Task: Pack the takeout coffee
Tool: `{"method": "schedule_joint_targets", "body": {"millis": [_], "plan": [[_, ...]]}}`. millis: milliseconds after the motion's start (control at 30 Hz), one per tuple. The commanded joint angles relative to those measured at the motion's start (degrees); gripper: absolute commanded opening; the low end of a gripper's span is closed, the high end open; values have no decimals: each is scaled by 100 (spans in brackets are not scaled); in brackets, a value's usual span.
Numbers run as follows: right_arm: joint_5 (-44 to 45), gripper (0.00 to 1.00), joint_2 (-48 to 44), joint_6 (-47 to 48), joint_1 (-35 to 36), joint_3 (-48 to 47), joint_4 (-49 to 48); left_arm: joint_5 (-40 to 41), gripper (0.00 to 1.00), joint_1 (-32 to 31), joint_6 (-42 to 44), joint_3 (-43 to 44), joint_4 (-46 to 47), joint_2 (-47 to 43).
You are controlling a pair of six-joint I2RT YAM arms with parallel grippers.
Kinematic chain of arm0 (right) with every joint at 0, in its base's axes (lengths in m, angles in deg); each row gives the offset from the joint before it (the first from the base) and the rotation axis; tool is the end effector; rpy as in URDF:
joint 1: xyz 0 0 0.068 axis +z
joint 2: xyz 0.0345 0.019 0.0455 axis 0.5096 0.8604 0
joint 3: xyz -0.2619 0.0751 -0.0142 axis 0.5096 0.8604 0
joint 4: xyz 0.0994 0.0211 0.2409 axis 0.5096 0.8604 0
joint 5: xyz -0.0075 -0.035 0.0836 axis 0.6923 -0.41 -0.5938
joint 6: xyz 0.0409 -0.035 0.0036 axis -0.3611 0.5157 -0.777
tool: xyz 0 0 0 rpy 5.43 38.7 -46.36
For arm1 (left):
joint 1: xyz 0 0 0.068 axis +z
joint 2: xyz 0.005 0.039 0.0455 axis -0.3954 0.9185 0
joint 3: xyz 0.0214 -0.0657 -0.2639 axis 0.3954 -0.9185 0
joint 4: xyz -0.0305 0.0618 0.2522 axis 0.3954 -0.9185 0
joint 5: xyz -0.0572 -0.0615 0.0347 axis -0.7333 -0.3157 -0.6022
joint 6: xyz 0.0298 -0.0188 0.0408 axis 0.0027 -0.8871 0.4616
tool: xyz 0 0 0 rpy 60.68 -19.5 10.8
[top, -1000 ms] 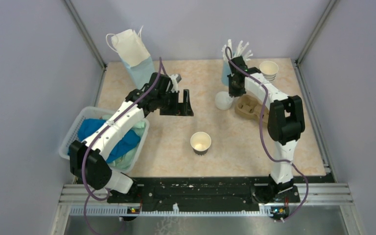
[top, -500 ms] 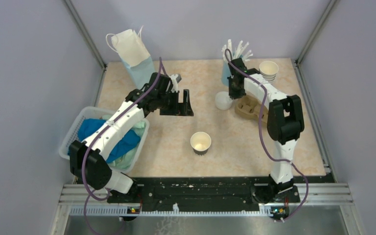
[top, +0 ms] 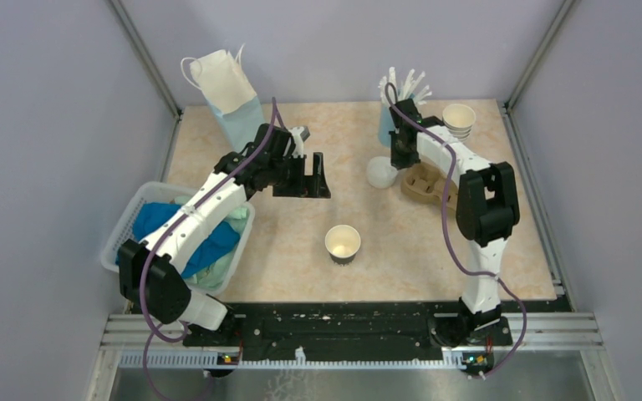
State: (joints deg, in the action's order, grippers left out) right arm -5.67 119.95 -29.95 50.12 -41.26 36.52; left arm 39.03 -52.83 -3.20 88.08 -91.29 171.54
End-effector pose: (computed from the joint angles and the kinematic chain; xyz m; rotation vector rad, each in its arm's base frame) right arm 0.4187 0.1419 0.2268 0.0044 2.6225 0.0048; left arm 0.2653 -0.1614 0.3276 0.2568 2.4905 -0.7412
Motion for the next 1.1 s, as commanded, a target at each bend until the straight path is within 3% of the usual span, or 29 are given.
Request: {"method": "schedule_joint_targets", "body": {"millis": [0,367,533,733,1067], "plan": [[144,0,-323,-173,38,-259,81,-69,98,-22,50,240,87,-73],[-55,0,-1227,-48,38,188,-632,-307,98,-8,-275,398,-65,-196],[-719,0,-1776,53,74,375,-800,-719,98,-17,-721,626,-43,-96],[-1031,0,-2517,170,800,804,-679,-1044,91,-10,-1149,1013,-102,352],[-328,0,-3027,-351,2132,1163,-530,402,73,-28,-636,1672,-1260,760]]}}
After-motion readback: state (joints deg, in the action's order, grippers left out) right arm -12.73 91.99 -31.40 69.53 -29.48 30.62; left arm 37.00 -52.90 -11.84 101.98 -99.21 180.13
